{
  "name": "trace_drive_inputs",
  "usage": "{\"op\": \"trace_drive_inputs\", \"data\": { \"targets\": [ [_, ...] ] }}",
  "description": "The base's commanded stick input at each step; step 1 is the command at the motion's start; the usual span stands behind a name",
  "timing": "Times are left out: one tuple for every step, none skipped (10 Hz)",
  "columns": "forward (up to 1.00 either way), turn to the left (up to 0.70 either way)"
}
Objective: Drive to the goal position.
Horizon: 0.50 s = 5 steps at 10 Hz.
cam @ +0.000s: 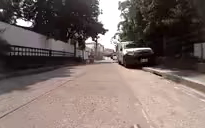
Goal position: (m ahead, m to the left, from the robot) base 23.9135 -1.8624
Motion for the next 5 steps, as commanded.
{"op": "trace_drive_inputs", "data": {
  "targets": [
    [0.7, 0.0],
    [0.7, 0.0],
    [0.7, 0.0],
    [0.7, 0.0],
    [0.7, 0.0]
  ]
}}
